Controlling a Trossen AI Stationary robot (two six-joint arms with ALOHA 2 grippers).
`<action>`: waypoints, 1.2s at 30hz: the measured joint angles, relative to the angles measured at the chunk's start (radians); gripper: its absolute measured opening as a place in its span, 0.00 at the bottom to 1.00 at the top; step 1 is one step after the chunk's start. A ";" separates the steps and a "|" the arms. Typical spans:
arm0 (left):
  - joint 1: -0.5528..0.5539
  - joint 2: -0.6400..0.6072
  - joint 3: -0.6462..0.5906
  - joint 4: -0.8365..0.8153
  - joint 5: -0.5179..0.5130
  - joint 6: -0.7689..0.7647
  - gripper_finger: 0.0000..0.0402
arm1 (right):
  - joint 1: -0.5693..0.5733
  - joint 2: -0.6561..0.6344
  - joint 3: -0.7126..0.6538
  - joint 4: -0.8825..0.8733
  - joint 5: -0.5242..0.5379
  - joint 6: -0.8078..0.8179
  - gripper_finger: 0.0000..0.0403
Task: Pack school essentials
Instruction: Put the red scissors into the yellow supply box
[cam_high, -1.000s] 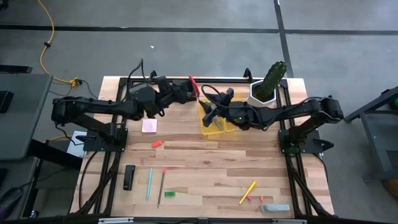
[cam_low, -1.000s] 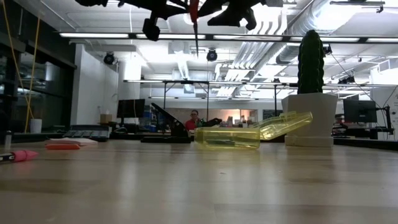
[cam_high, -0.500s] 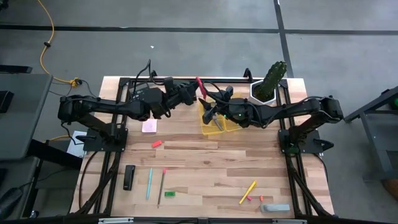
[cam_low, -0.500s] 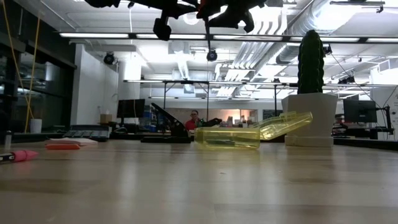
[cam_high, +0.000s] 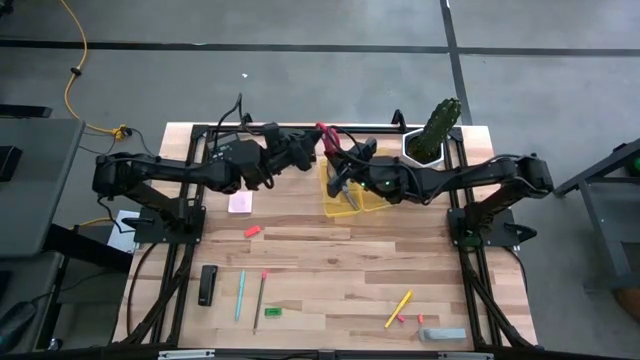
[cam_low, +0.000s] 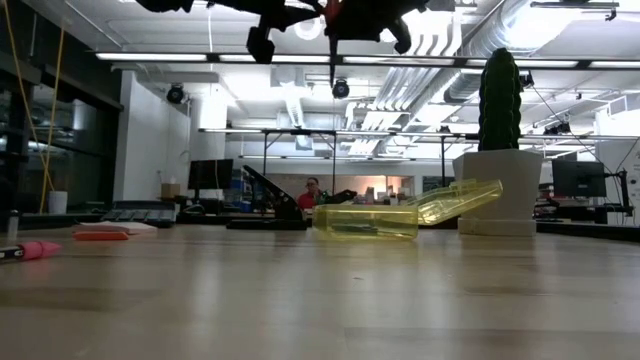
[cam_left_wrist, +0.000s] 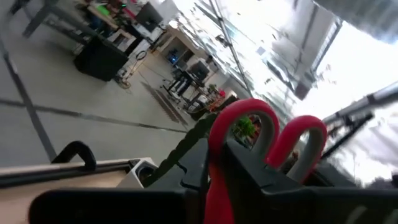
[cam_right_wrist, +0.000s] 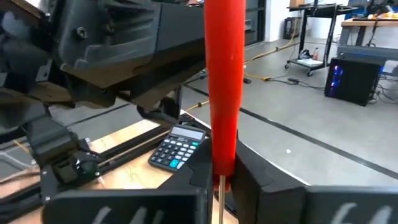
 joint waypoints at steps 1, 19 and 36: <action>0.004 -0.006 0.000 -0.003 0.024 0.028 0.11 | 0.000 -0.010 0.000 -0.011 -0.002 -0.014 0.05; 0.117 -0.326 0.000 -0.319 0.607 0.463 0.22 | -0.005 -0.288 -0.095 -0.439 -0.152 0.034 0.01; 0.073 -0.571 -0.287 -0.236 0.610 0.410 0.22 | -0.164 -0.201 -0.465 0.032 -0.482 0.363 0.00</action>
